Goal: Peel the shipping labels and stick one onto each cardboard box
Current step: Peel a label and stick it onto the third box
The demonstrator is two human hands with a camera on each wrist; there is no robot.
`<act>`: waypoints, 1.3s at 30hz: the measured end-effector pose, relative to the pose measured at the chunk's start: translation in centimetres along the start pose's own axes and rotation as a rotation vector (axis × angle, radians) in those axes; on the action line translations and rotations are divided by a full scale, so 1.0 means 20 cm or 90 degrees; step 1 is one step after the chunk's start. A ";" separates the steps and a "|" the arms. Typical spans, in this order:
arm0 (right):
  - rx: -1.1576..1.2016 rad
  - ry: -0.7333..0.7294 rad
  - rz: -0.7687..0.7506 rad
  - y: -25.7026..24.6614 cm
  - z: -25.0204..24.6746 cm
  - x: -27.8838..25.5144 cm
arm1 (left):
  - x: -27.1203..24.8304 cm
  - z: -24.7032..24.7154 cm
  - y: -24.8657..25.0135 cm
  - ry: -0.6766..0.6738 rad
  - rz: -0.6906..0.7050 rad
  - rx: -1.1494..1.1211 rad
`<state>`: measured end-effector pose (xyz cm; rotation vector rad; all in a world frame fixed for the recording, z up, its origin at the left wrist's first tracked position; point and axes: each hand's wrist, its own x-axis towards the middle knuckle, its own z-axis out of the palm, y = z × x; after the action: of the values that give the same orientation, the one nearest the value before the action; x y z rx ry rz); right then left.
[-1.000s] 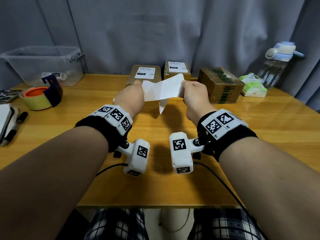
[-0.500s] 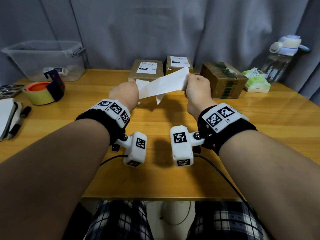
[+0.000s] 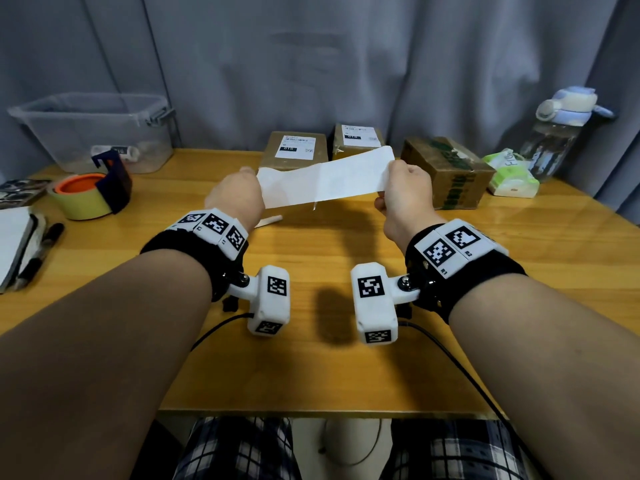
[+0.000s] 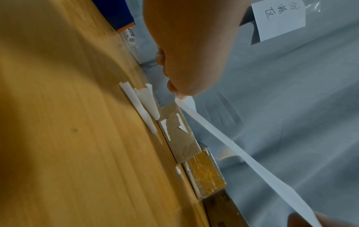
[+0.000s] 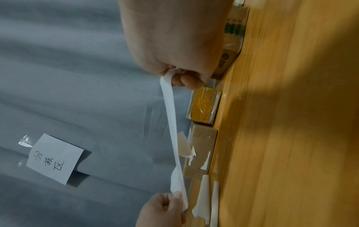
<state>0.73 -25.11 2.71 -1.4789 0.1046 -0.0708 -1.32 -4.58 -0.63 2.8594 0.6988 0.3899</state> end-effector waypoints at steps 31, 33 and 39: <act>0.049 0.084 -0.104 0.02 -0.02 0.07 | 0.04 0.00 -0.06 -0.038 -0.029 -0.047; 0.042 0.102 -0.111 0.03 -0.01 0.08 | 0.03 0.00 -0.06 -0.031 -0.031 -0.066; 0.038 0.104 -0.103 0.03 -0.01 0.11 | 0.03 -0.02 -0.10 -0.024 -0.073 -0.210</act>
<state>2.91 -25.41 2.03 -1.4185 0.1134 -0.3232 -1.67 -2.47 -0.61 2.4985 0.7141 0.3915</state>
